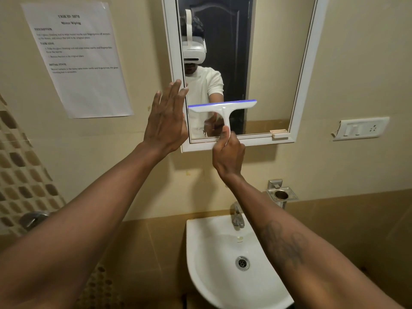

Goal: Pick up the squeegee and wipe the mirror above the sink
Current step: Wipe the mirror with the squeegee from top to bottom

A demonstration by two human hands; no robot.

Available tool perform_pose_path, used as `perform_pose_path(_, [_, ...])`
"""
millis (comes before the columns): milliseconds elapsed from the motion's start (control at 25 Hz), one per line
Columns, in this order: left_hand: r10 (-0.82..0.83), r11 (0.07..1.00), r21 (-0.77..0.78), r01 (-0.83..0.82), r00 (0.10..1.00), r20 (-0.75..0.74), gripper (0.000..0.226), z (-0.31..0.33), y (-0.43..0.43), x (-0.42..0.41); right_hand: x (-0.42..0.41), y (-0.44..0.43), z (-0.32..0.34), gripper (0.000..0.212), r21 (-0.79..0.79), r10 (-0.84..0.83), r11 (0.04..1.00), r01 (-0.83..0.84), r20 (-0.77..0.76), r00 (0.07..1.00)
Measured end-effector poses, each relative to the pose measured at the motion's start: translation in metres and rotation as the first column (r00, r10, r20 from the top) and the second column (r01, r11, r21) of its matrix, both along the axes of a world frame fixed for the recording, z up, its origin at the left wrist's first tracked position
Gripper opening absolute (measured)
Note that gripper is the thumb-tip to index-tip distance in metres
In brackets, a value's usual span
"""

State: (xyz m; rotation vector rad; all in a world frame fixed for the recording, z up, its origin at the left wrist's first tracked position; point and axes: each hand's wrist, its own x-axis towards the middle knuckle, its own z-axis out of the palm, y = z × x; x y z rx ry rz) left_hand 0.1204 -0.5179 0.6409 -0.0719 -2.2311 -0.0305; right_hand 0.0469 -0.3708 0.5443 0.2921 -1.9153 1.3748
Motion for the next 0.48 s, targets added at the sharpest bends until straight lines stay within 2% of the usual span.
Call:
perform_pose_path(200, [0.003,1.0,0.002,-0.003,0.999,0.035,0.075,-0.014,-0.001,-0.002,0.008,0.004,-0.046,0.044,0.053,0.036,0.998,-0.042,0.096,0.995])
perform_pose_path(360, [0.001,1.0,0.009,-0.002,0.999,0.041,0.076,-0.023,-0.001,-0.002,0.019,0.0,-0.07,0.046,0.046,0.001,0.999,-0.011,0.212,0.977])
perform_pose_path(480, [-0.001,1.0,0.0,0.001,0.999,0.053,0.075,-0.03,-0.001,-0.002,0.027,0.001,-0.079,0.048,0.06,-0.021,0.998,0.007,0.229,0.973])
